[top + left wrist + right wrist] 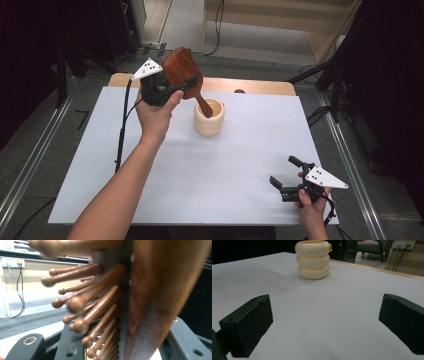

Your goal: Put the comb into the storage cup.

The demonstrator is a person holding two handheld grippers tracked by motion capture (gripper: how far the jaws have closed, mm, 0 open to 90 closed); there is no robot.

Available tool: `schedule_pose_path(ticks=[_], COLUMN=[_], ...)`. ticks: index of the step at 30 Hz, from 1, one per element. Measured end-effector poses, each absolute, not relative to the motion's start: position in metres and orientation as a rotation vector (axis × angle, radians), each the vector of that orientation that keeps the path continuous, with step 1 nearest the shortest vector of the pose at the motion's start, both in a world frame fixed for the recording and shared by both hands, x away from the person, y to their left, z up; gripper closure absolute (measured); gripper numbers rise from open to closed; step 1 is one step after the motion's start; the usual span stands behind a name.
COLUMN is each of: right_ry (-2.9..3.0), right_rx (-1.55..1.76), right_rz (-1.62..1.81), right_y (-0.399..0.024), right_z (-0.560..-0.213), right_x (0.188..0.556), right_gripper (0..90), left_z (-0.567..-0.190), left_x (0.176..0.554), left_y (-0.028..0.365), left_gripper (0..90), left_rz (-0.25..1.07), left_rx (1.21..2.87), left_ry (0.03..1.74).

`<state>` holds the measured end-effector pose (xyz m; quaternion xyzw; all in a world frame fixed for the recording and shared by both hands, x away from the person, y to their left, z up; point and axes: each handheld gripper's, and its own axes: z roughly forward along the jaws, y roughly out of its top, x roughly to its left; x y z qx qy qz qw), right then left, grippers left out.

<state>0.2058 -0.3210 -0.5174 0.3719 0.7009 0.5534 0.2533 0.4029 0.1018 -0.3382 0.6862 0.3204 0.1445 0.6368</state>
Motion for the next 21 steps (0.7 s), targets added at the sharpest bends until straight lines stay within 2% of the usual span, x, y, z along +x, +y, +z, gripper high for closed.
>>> schedule_pose_path(ticks=[21], right_ry=[1.893], right_rx=[1.019], right_rz=[1.514], right_y=[-0.322], right_z=[-0.517], right_x=[0.205], right_gripper=[0.0], left_z=[-0.348], left_x=[0.42], left_y=[0.096], left_gripper=[56.8], left_rz=[0.354], left_rx=[1.559], left_ry=[0.779])
